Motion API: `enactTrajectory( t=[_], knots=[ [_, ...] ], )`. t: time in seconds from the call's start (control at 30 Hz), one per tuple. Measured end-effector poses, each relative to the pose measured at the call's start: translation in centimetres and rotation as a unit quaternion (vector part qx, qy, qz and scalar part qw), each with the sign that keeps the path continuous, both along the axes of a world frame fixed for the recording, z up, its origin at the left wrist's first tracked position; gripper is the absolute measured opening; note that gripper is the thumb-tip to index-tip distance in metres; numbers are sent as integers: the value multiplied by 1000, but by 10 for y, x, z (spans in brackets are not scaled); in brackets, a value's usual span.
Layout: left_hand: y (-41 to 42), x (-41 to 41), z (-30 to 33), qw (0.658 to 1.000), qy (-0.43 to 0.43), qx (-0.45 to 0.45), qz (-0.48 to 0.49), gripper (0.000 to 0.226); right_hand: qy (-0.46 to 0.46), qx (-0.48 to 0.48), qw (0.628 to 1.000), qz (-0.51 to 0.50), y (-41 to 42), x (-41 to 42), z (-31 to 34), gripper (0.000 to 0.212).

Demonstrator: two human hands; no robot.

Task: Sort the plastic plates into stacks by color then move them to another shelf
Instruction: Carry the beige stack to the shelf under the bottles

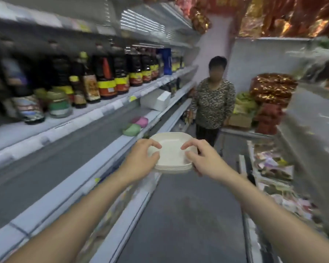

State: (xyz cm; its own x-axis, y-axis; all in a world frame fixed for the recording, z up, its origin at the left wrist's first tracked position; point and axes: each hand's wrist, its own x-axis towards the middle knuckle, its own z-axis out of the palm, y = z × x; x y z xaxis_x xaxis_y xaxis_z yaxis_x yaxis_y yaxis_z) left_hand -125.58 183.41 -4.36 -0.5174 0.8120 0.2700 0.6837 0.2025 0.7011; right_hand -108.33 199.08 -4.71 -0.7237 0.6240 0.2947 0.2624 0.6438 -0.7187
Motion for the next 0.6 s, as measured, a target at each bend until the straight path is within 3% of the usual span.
enactTrajectory(
  t=[0.3, 0.6],
  knots=[
    [-38, -79, -38, 974, -23, -23, 226, 21, -26, -17, 972, 232, 25, -162, -44, 20],
    [16, -100, -65, 949, -42, -28, 310, 22, -54, -5, 940, 337, 92, -232, -64, 27]
  ],
)
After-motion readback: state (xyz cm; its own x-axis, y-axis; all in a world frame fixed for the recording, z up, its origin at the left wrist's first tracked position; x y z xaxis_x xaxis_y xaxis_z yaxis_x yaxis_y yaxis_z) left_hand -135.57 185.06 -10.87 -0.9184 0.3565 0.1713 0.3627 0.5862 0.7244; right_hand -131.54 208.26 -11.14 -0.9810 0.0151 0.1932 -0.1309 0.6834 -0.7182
